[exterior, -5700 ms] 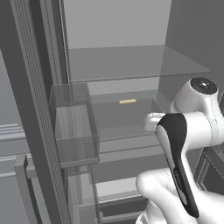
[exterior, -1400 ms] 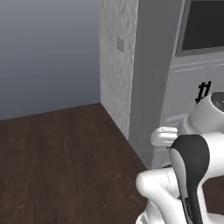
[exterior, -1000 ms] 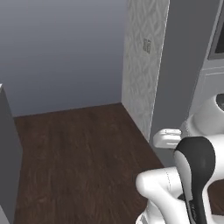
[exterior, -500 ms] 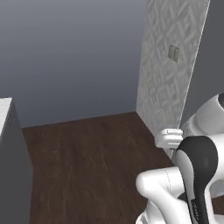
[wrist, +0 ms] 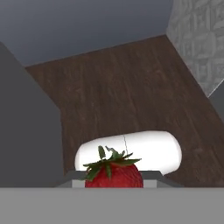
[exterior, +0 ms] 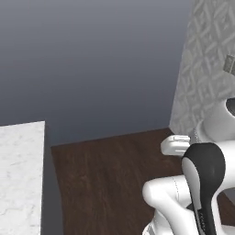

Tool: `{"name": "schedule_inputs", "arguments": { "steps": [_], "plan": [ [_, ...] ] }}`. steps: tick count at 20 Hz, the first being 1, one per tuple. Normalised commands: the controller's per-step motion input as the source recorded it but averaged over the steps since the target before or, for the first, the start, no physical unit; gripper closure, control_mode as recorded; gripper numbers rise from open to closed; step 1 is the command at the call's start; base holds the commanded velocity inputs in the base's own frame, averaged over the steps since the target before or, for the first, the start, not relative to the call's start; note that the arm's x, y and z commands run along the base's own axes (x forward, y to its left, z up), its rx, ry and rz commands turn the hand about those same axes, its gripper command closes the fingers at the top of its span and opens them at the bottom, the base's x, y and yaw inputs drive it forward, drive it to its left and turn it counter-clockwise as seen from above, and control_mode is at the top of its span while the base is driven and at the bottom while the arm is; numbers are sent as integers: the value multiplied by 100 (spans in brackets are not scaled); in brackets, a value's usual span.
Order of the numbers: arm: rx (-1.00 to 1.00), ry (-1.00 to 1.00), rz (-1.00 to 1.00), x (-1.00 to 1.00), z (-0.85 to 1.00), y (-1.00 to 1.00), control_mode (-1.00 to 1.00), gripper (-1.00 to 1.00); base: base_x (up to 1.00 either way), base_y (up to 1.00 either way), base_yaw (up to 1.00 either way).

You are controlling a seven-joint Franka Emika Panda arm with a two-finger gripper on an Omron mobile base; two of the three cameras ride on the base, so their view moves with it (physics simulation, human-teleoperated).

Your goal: Take the strawberry from the fridge and place it on top of the pancake, located on the dining counter.

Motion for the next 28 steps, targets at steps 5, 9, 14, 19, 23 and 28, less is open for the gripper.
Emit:
{"name": "schedule_inputs", "arguments": {
  "steps": [5, 9, 14, 19, 23, 28],
  "plan": [
    [0, 0, 0, 0, 0, 0, 100, 100, 91, 4, 3],
    [0, 0, 0, 0, 0, 0, 100, 100, 98, 0, 1],
    [0, 0, 0, 0, 0, 0, 100, 100, 100, 5, 3],
    [0, 0, 0, 0, 0, 0, 100, 100, 100, 0, 34],
    [0, 0, 0, 0, 0, 0, 100, 100, 79, 0, 66],
    [0, 0, 0, 0, 0, 0, 100, 100, 59, -6, 65]
  ]
}}
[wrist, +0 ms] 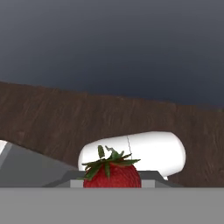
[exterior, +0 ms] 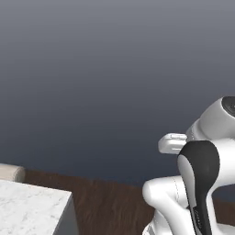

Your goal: Take the strawberry from the fridge and place it on top of the pancake, located on the dining counter.

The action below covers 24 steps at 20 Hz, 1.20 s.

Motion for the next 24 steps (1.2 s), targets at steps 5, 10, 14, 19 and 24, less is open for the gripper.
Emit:
{"name": "schedule_inputs", "arguments": {
  "steps": [5, 10, 14, 19, 24],
  "plan": [
    [0, 0, 0, 0, 0, 0, 100, 100, 55, -19, 65],
    [0, 0, 0, 0, 0, 0, 100, 100, 47, -28, 65],
    [0, 0, 0, 0, 0, 0, 100, 100, 50, -53, 62],
    [0, 0, 0, 0, 0, 0, 100, 100, 75, -67, 74],
    [0, 0, 0, 0, 0, 0, 100, 100, 63, -70, 77]
  ]
}}
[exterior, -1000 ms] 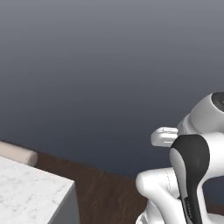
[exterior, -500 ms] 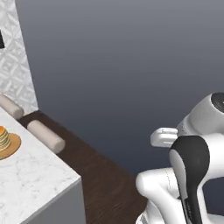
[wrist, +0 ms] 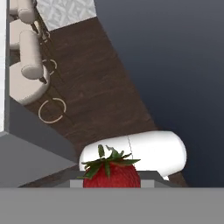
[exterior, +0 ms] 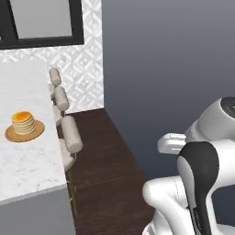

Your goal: Take the strawberry from the fridge and place it on top of the pancake, located on the dining counter.

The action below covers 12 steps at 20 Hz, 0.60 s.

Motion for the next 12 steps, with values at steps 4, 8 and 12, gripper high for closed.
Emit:
{"name": "schedule_inputs", "arguments": {
  "steps": [4, 8, 12],
  "plan": [
    [0, 0, 0, 0, 0, 0, 100, 100, 74, -68, 75],
    [0, 0, 0, 0, 0, 0, 100, 100, 74, -71, 70],
    [0, 0, 0, 0, 0, 0, 100, 100, 65, -84, 63]
  ]
}}
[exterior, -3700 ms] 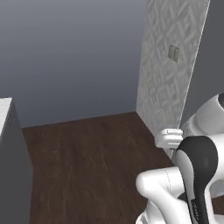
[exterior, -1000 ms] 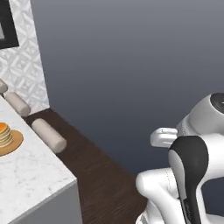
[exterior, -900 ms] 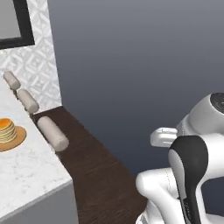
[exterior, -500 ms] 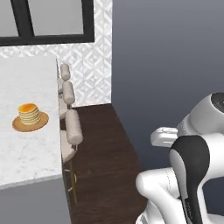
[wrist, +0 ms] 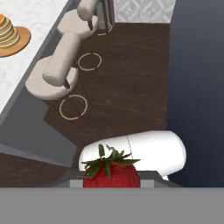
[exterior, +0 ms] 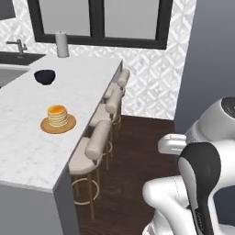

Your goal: Take the strawberry from the fridge and place it on top of the pancake, located on the dining counter.

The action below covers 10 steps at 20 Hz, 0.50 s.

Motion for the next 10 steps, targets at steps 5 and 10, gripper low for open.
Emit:
{"name": "schedule_inputs", "arguments": {
  "steps": [5, 10],
  "plan": [
    [0, 0, 0, 0, 0, 0, 100, 100, 52, -92, 63],
    [0, 0, 0, 0, 0, 0, 100, 100, 43, -81, 73]
  ]
}}
